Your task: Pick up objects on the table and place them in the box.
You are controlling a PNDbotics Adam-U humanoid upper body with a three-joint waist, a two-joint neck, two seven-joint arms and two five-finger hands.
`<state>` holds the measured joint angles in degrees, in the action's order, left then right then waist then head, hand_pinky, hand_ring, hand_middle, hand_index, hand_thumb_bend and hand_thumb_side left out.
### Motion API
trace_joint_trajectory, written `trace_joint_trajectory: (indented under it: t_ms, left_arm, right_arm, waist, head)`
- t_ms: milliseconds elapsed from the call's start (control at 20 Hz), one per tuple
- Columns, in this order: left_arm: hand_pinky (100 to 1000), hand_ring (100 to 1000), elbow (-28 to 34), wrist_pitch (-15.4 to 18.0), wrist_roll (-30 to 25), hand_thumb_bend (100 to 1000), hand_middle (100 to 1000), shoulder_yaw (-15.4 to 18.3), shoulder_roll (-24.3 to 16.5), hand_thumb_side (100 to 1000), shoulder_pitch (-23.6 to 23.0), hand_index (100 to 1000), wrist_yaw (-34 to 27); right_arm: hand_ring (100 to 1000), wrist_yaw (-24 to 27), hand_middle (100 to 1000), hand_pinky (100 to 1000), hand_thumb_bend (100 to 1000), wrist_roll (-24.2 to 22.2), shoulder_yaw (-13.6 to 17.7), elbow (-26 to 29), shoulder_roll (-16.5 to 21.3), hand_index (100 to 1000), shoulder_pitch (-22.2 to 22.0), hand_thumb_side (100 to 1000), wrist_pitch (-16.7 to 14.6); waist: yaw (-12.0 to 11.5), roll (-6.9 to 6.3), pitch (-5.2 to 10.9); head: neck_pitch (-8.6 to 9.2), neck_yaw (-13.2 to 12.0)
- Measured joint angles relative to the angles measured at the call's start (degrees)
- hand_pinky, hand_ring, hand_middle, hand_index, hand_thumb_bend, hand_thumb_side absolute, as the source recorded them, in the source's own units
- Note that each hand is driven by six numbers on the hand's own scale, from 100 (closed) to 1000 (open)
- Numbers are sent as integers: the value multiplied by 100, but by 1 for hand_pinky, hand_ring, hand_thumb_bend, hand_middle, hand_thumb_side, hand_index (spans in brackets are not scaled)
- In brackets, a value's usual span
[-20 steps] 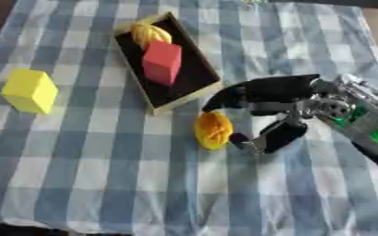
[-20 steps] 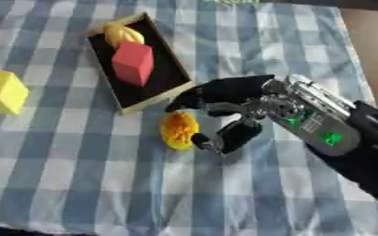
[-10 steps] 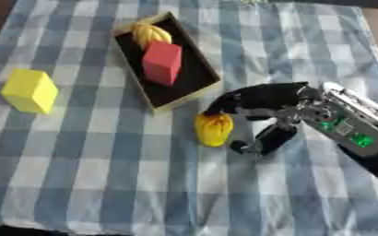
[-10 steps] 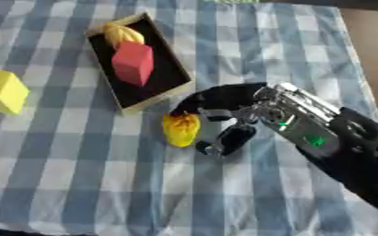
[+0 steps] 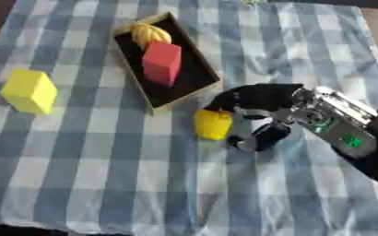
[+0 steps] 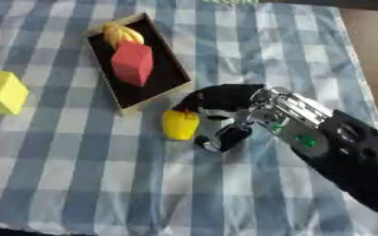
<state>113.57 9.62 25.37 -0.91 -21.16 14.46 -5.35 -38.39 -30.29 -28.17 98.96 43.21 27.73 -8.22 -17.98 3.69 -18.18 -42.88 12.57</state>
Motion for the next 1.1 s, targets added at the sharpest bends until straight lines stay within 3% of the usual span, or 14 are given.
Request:
trace_joint_trajectory:
  t_ms: [350,500,550,950,1100]
  left_arm:
    - [784,747,0,-9,-9,213,787,0,2,591,-9,843,-14]
    - [784,747,0,-10,-11,212,787,0,2,591,-9,843,-15]
    - [784,747,0,-10,-11,208,787,0,2,594,-9,842,-15]
    - [784,748,0,-23,-26,207,788,-1,2,592,-25,843,-20]
    - [784,748,0,-24,-28,208,788,0,2,590,-27,843,-20]
  right_arm:
    - [872,322,624,916,100,439,-7,-107,-113,741,27,424,330]
    - [862,410,610,912,100,722,-10,-140,-117,727,13,420,524]
    - [793,427,538,878,100,806,-11,-158,-118,650,8,303,570]
    - [774,591,533,860,100,1413,1,-147,-157,642,-6,104,847]
    - [775,696,539,859,100,1451,97,111,-79,646,27,100,893]
  waist:
    - [-7,-1,0]
    - [-7,-1,0]
    - [-7,-1,0]
    - [0,-1,0]
    - [14,-1,0]
  head:
    - [0,0]
    - [0,0]
    - [0,0]
    - [0,-3]
    - [0,-9]
